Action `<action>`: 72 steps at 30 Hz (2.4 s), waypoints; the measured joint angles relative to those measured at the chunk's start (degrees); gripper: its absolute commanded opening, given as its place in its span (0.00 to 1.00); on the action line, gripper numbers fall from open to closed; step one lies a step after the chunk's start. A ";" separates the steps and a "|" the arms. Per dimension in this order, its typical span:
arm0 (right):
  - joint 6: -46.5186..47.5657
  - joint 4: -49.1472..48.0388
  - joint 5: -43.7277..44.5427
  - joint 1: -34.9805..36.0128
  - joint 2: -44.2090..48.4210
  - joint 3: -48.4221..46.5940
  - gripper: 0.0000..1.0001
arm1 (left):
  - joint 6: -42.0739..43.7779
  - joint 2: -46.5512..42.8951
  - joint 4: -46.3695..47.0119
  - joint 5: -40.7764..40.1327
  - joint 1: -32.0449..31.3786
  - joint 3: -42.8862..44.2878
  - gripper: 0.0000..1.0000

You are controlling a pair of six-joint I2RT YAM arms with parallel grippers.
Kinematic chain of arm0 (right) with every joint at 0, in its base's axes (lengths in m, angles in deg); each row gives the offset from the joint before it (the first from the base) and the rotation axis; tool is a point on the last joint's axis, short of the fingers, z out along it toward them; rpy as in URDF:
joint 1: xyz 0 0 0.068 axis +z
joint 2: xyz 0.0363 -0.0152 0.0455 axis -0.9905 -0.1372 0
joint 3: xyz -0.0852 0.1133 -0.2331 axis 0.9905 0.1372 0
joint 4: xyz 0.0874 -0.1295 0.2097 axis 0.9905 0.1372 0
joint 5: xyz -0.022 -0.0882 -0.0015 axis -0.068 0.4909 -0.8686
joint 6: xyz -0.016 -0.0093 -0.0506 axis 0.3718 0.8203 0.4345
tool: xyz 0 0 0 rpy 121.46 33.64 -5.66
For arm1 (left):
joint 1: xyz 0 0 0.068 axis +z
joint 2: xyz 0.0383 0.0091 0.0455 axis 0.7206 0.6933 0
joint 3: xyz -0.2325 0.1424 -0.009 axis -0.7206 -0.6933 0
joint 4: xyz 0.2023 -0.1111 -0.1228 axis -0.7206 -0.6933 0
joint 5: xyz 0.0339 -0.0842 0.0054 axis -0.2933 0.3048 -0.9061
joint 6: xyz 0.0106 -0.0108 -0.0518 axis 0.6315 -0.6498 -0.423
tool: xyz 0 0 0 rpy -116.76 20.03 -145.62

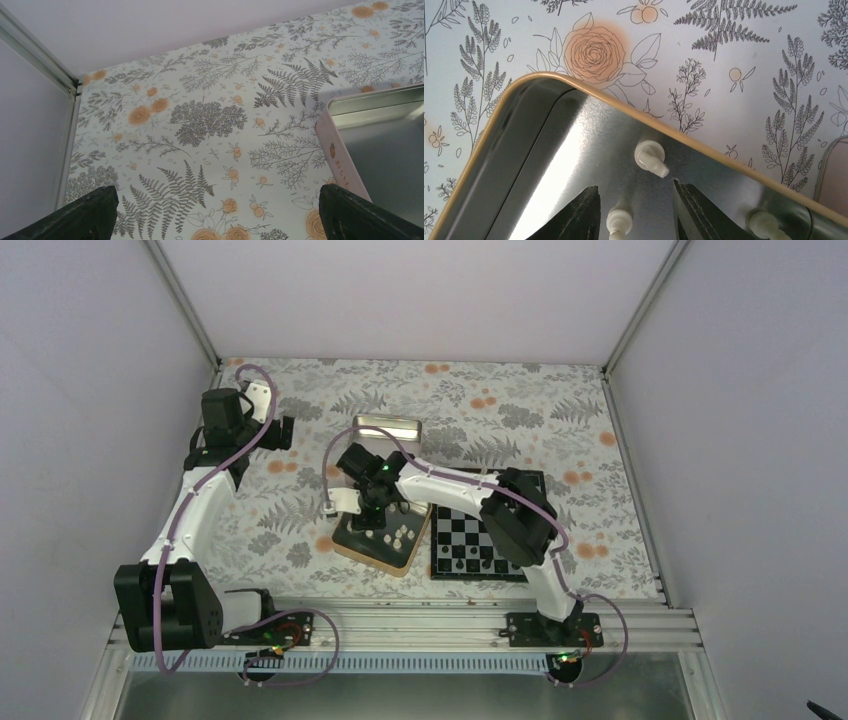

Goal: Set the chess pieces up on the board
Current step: Pick up the chess piece from the storage box.

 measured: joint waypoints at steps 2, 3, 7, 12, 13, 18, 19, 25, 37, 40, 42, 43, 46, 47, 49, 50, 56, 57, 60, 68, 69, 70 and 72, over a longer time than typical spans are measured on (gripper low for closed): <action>-0.02 -0.35 -0.02 0.13 -0.09 -0.02 0.40 | 0.00 0.00 0.00 0.02 0.00 0.00 1.00; -0.02 -0.46 -0.02 0.20 -0.13 -0.02 0.40 | 0.00 0.00 0.00 0.02 0.00 0.00 1.00; -0.02 -0.63 -0.02 0.17 -0.61 -0.02 0.40 | 0.00 0.00 0.00 0.02 0.00 -0.04 1.00; 0.02 -0.87 0.02 0.20 -1.09 -0.22 0.40 | 0.00 -0.09 0.00 0.02 0.00 -0.04 1.00; 0.04 -1.03 0.04 0.20 -1.20 -0.22 0.40 | 0.00 -0.11 0.00 0.02 0.00 -0.04 1.00; 0.17 -1.25 0.17 0.20 -1.57 -0.42 0.40 | 0.00 -0.22 0.00 0.02 0.00 -0.04 1.00; 0.17 -1.29 0.22 0.20 -1.66 -0.46 0.40 | 0.02 -0.22 0.00 0.04 0.00 -0.04 1.00; 0.20 -1.64 0.59 0.20 -2.71 -0.90 0.40 | 0.02 -0.22 0.00 0.04 0.00 -0.04 1.00; 0.17 -1.77 1.46 0.20 -4.17 -1.70 0.39 | 0.04 -0.22 0.00 0.07 0.00 -0.04 1.00; 0.17 -1.75 1.46 0.20 -4.17 -2.23 0.37 | 0.04 -0.22 0.00 0.09 0.04 -0.04 1.00; 0.17 -1.75 1.46 0.20 -4.17 -2.58 0.33 | 0.04 -0.22 0.02 0.07 0.11 -0.04 1.00; 0.17 -1.75 1.46 0.20 -4.17 -2.73 0.30 | 0.04 -0.22 0.00 0.07 0.11 -0.04 1.00; 0.39 -1.68 1.44 0.20 -4.28 -3.08 0.21 | 0.07 -0.22 0.00 0.07 0.11 -0.04 1.00; 0.31 -1.57 1.46 0.20 -4.35 -3.30 0.19 | 0.07 -0.22 0.00 0.07 0.11 -0.04 1.00; 0.37 -1.46 1.44 0.20 -4.44 -3.54 0.14 | 0.13 -0.22 0.00 0.07 0.11 -0.04 1.00; 0.46 -1.42 1.46 0.20 -4.44 -3.63 0.12 | 0.15 -0.22 0.02 0.07 0.11 -0.04 1.00; 0.57 -1.11 1.33 0.20 -4.44 -3.78 0.04 | 0.20 -0.22 0.00 0.09 0.11 -0.04 1.00; 0.52 -1.09 1.29 0.20 -4.44 -3.78 0.04 | 0.20 -0.22 0.00 0.09 0.11 -0.04 1.00; 0.57 -1.09 1.27 0.20 -4.37 -3.76 0.04 | 0.20 -0.22 0.00 0.09 0.11 -0.04 1.00; 0.57 -0.20 1.29 0.20 -2.64 -2.80 0.04 | 0.20 -0.22 0.00 0.09 0.11 -0.04 1.00; 0.57 0.11 1.29 0.20 -2.05 -2.64 0.04 | 0.20 -0.22 0.00 0.09 0.11 -0.04 1.00; 0.57 0.26 1.29 0.15 -1.22 -2.34 0.04 | 0.20 -0.22 0.00 0.09 0.11 -0.04 1.00; 0.55 0.83 1.36 0.02 1.01 -1.70 0.04 | 0.20 -0.22 0.00 0.09 0.11 -0.04 1.00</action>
